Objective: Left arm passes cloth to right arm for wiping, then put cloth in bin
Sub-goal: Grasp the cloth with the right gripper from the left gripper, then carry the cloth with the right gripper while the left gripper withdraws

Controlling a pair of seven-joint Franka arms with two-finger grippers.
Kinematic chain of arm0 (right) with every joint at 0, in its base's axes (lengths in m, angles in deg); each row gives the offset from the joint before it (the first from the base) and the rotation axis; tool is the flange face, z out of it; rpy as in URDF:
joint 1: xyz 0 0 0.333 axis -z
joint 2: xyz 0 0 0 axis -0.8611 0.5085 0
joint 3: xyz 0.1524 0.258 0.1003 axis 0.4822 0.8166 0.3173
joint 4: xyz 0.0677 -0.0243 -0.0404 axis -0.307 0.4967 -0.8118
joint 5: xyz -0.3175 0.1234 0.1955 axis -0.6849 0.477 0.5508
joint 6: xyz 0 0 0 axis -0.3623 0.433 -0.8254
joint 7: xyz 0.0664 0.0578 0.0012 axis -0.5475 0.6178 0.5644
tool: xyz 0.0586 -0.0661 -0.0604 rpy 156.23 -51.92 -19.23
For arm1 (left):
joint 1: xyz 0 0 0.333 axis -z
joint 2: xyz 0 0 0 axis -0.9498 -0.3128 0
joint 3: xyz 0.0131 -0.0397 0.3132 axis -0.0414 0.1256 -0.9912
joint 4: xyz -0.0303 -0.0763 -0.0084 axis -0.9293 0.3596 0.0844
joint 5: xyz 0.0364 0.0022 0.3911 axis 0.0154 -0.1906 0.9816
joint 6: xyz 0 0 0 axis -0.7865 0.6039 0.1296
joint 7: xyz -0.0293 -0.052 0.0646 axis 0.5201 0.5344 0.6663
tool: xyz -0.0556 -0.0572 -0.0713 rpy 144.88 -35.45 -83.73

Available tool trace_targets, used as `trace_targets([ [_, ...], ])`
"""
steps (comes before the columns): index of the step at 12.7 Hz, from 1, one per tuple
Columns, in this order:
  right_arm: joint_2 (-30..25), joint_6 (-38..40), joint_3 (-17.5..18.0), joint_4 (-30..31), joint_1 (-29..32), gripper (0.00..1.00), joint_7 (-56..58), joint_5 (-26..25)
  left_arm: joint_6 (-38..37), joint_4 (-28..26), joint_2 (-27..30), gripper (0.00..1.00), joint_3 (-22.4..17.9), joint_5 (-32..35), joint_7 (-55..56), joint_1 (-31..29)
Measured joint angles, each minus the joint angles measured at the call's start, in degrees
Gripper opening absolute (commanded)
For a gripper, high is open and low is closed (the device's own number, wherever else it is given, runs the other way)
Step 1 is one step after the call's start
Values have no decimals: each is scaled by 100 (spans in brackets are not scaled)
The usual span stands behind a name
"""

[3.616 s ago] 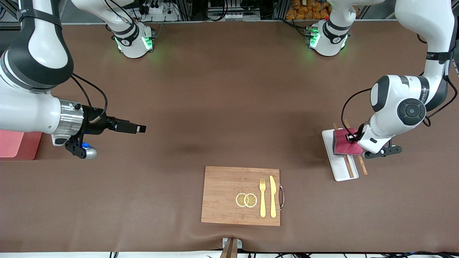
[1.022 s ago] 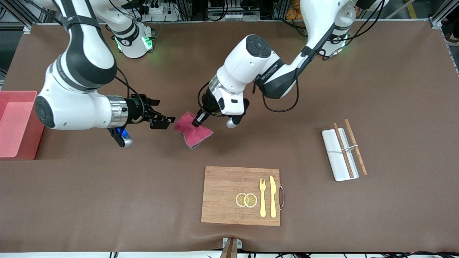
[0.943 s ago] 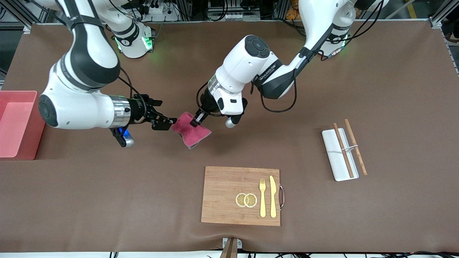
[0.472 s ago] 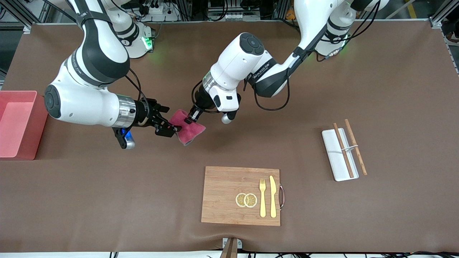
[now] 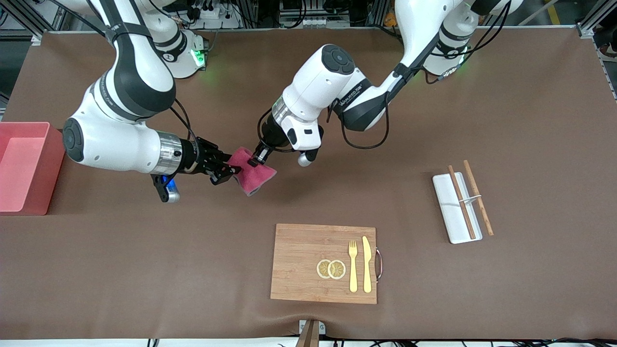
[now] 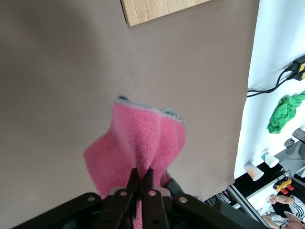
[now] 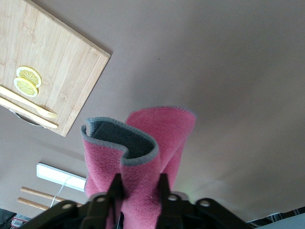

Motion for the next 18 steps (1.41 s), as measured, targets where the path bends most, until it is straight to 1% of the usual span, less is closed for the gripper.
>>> trace_targets([
  [1, -2, 0, 0, 0, 0, 0, 1, -1, 0, 0, -3, 0, 0, 0, 0, 0],
  [2, -3, 0, 0, 0, 0, 0, 5, -1, 0, 0, -5, 22, -3, 0, 0, 0],
  [3, -4, 2, 0, 0, 0, 0, 11, -2, 4, 3, -5, 52, -9, 0, 3, -1],
  [4, -4, 9, 0, 0, 0, 0, 43, -7, 16, 18, -5, 100, -16, 0, 8, -7],
  [6, -6, 121, -1, 1, 0, 0, 336, -118, 30, 114, 15, 100, -42, 0, 9, -22],
  [8, -8, 220, -9, 0, 5, 0, 692, -476, -83, 194, 170, 100, -258, 2, 8, -31],
  [10, -13, 377, -48, -1, 125, 0, 1299, -849, -635, 236, 495, 100, -455, 2, -3, -189],
  [11, -20, 552, -73, -5, 336, 0, 1773, -988, -954, 250, 688, 100, -487, 4, -40, -372],
  [13, -36, 919, -109, -8, 1126, 0, 3122, -1248, -1660, 255, 1051, 100, -493, 7, -437, -864],
  [15, -35, 1120, -137, 3, 1966, 0, 4367, -1717, -2334, 253, 1301, 100, -494, 7, -1219, -1301],
  [17, -35, 1234, -145, -3, 2690, 0, 5571, -2235, -3105, 251, 1496, 100, -499, 10, -2338, -1748],
  [18, -39, 1236, -146, -31, 3020, 0, 6198, -2581, -3516, 250, 1596, 100, -502, 10, -3058, -2031],
])
